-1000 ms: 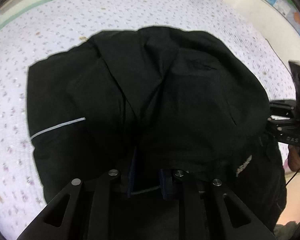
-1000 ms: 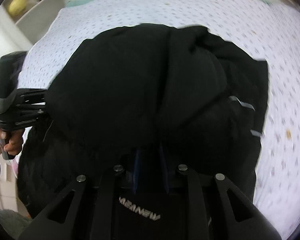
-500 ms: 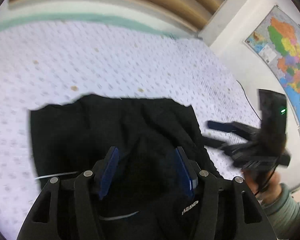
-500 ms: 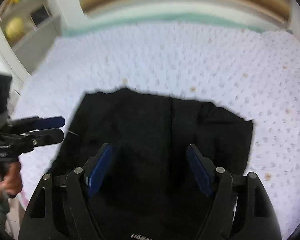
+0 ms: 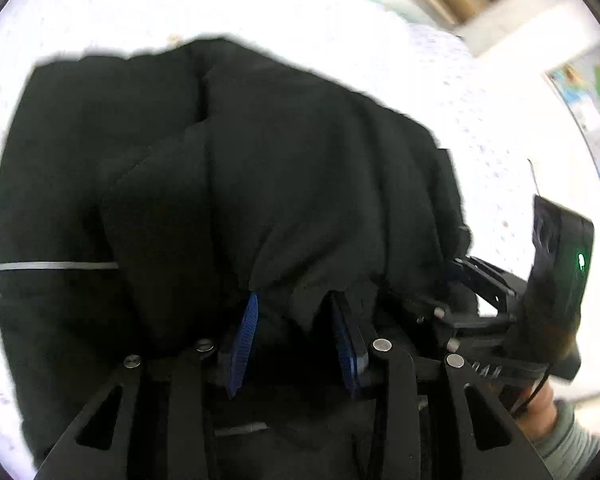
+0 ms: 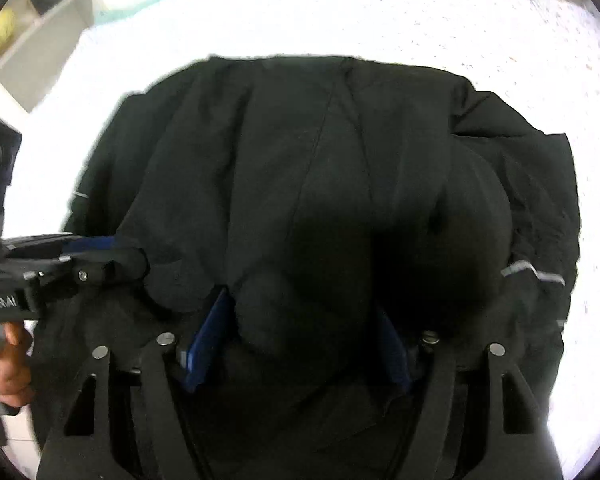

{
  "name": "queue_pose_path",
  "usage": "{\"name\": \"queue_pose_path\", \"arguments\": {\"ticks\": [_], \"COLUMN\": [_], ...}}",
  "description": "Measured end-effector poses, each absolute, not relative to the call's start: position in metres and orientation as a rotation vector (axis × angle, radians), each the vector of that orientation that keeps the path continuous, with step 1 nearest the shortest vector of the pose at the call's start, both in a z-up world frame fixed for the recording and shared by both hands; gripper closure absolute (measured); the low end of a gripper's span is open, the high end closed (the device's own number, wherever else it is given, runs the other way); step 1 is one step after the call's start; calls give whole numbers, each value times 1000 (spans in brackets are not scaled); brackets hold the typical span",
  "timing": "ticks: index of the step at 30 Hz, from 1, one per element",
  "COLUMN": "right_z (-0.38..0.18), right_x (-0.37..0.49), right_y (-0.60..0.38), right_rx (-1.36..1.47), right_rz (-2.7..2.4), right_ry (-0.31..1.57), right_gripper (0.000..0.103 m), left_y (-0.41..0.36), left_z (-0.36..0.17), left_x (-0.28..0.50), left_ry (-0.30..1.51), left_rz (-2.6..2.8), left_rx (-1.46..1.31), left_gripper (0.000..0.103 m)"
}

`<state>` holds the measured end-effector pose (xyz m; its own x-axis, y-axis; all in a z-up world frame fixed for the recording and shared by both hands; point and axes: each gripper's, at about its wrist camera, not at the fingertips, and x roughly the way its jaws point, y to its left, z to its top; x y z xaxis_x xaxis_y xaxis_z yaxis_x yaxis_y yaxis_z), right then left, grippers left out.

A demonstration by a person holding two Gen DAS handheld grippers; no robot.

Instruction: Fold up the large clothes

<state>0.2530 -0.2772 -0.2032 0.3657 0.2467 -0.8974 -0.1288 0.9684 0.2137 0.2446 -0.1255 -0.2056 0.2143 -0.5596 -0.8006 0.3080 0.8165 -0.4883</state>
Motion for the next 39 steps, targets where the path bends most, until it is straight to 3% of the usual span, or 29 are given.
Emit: {"name": "queue_pose_path", "arguments": {"ticks": [7,14,23,30,34,35,37,39], "right_z": [-143,-219,-236,-225,-190,-175,-156,-139], "right_x": [198,204,172,143,100,80,47,12], "right_y": [-276,-267,-273,-303,-322,-333,-350,-369], "right_rx": [99,-24,-13,61,261,349,449,473], "right_rz": [302,278,273,313,494,557,596,579], "right_ry": [1045,1164,957,876,840,799,752,723], "right_gripper": [31,36,29,24,24,24,18,13], "left_y": [-118,-124,-119,-121,-102,-93,-73,-47], "left_z": [-152,-231,-256,-236,-200,-189,-168,-154], "left_x": [188,215,195,176,136,120,83,48], "left_ry": [1075,1180,990,918,848,823,791,770], "left_rz": [-720,-668,-681,-685,-649,-635,-568,-516], "left_rx": [-245,-236,-253,-266,-211,-193,-155,-144], "left_gripper": [64,64,64,64,64,61,45,43]}}
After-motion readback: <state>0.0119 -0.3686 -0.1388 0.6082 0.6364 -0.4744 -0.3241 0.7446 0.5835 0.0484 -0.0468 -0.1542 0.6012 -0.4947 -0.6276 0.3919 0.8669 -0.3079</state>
